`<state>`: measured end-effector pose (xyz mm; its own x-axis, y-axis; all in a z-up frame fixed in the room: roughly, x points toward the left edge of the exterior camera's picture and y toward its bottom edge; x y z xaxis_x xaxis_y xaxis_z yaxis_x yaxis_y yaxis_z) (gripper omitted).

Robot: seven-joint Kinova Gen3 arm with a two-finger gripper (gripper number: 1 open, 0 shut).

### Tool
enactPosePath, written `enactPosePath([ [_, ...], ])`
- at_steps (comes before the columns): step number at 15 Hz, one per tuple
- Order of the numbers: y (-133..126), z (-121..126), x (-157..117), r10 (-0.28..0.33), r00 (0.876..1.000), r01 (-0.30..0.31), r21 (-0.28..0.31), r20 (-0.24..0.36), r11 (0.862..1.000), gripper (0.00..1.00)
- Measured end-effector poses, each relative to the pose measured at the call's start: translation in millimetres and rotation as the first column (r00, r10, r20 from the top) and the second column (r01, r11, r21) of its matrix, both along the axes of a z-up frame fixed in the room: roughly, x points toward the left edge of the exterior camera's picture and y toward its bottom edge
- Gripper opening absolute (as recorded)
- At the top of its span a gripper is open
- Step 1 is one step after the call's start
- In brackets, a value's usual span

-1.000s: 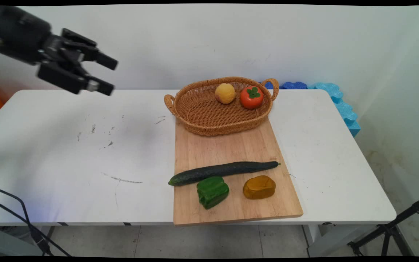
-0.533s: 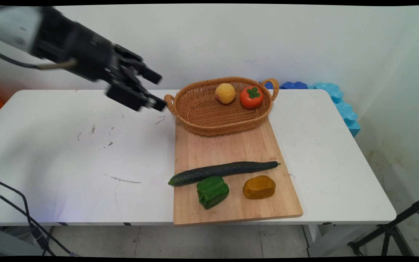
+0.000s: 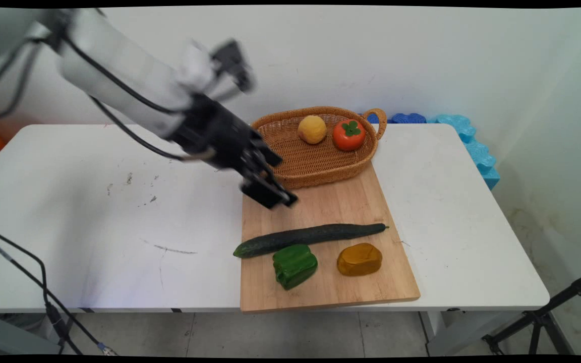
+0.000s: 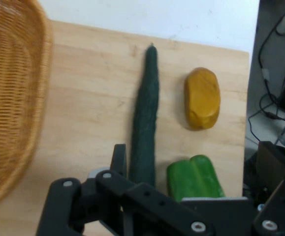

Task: Pick up the potato from the cutting board

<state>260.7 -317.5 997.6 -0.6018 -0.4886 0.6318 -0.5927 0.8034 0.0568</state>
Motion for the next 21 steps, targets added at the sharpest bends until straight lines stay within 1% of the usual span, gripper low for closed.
enactPosePath([
  [2, -6.0, -18.5, -27.9, -0.002, 1.000, 0.002, 0.028, 0.016, 1.000, 1.00],
  [6, -18.1, -50.0, -71.3, 0.000, 0.999, -0.003, 0.068, 0.041, 0.998, 1.00],
  [15, -39.7, -106.9, -138.1, 0.006, 0.997, -0.014, 0.100, 0.082, 0.995, 1.00],
  [21, -46.3, -135.4, -167.9, 0.002, 0.994, -0.013, 0.106, 0.106, 0.994, 1.00],
])
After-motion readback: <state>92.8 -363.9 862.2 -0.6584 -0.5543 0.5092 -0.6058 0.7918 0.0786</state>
